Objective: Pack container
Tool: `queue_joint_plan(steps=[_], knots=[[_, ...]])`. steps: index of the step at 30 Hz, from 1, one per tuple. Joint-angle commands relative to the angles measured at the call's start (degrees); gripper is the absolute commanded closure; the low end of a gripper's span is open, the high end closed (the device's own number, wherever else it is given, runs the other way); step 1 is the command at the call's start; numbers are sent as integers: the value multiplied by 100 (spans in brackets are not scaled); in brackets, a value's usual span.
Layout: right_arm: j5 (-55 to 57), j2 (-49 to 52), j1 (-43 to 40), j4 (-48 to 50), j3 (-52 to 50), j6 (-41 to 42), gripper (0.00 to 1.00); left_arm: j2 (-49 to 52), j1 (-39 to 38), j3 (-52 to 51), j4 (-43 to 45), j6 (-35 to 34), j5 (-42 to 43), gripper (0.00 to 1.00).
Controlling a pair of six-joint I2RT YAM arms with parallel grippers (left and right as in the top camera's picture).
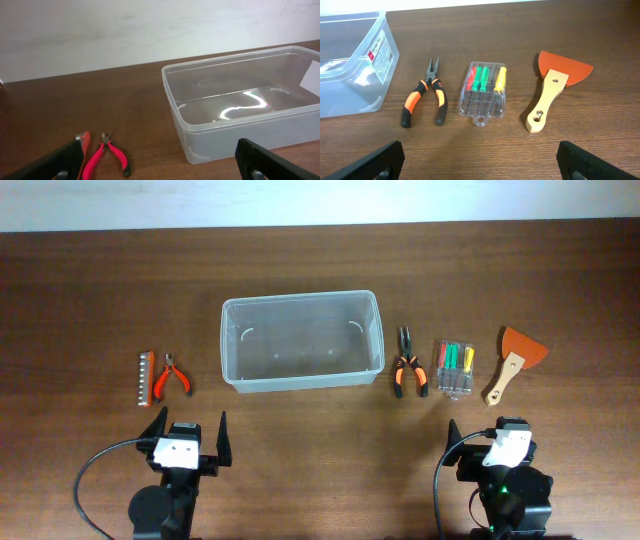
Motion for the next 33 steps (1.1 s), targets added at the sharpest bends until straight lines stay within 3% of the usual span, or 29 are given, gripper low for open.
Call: queue_joint_plan(steps=[1, 33], knots=[[-11, -48, -28, -2, -39, -15, 2, -48, -13, -48, 33, -66, -42, 1], [-144, -48, -28, 197, -4, -15, 1, -33, -13, -4, 33, -68, 0, 1]])
